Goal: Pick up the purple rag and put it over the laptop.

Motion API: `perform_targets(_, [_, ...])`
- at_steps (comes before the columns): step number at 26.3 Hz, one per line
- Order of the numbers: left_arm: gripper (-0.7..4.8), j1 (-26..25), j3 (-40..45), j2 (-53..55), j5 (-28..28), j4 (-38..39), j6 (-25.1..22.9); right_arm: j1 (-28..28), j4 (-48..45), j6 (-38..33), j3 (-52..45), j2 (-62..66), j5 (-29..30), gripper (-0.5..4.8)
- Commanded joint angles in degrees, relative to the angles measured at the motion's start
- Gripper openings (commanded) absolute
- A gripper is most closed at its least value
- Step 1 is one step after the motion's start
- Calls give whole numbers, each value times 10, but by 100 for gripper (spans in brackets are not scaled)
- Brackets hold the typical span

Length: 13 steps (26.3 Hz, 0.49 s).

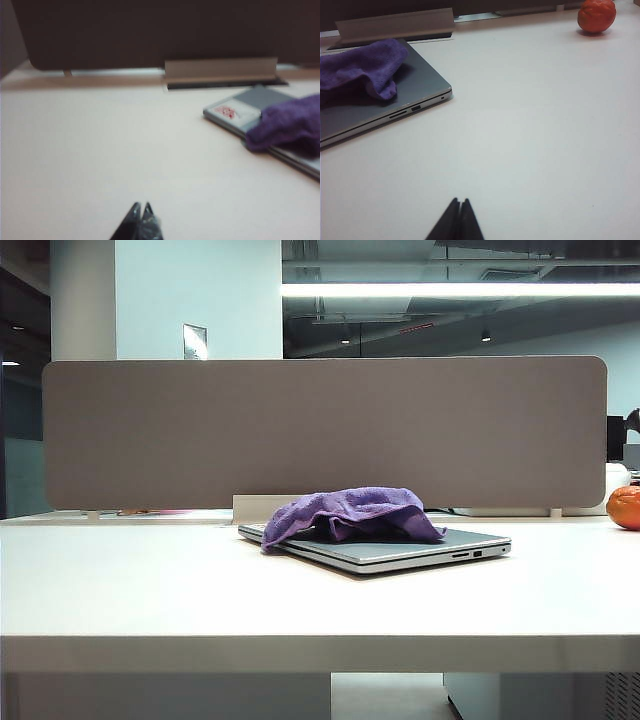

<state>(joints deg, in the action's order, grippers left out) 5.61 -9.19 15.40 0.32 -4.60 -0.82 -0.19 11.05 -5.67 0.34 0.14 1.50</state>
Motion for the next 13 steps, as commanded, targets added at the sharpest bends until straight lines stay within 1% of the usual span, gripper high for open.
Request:
perform_targets(1, [-6,-29,20,-35,33,-37,-2,0,-5,1,-2,-1,-3,22])
perform_targets(5, [-6,-54,45,-86,36,-38,-2,0,-5,1,-2,-1,-3,22])
perform_targets(11, [-6,-54,75,-129,36,-39,-2,0,-5,1,-2,-1,-3,22])
perform_targets(13, [-6,-54,87,-137,39,-38,4,0,-5,1,-2,-1,-3,22])
